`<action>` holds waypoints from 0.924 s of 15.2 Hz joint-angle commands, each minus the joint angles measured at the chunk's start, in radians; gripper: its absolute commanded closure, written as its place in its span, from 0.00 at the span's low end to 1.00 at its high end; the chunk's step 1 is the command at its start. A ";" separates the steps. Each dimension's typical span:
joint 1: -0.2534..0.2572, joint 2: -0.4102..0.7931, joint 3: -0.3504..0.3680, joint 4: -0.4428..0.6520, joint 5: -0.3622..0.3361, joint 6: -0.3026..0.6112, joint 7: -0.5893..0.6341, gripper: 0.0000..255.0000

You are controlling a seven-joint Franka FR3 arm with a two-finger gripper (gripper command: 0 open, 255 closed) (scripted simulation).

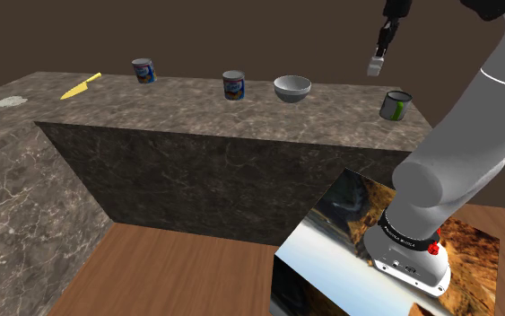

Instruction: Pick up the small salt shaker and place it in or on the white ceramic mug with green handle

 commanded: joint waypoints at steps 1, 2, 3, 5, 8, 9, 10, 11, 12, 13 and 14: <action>-0.023 0.006 -0.026 0.013 0.002 -0.008 -0.051 1.00; -0.035 0.018 -0.040 0.028 0.009 -0.014 -0.079 1.00; -0.049 0.031 -0.054 0.045 0.017 -0.020 -0.108 1.00; -0.077 0.063 -0.082 0.082 0.035 -0.033 -0.166 1.00; -0.126 0.122 -0.122 0.148 0.074 -0.056 -0.257 1.00; -0.145 0.145 -0.135 0.173 0.089 -0.065 -0.288 1.00; -0.165 0.169 -0.146 0.201 0.106 -0.075 -0.319 1.00; -0.181 0.188 -0.154 0.221 0.118 -0.083 -0.341 1.00; -0.180 0.184 -0.152 0.204 0.116 -0.068 -0.340 1.00; -0.178 0.182 -0.152 0.188 0.115 -0.054 -0.339 1.00; -0.177 0.179 -0.151 0.172 0.113 -0.040 -0.339 1.00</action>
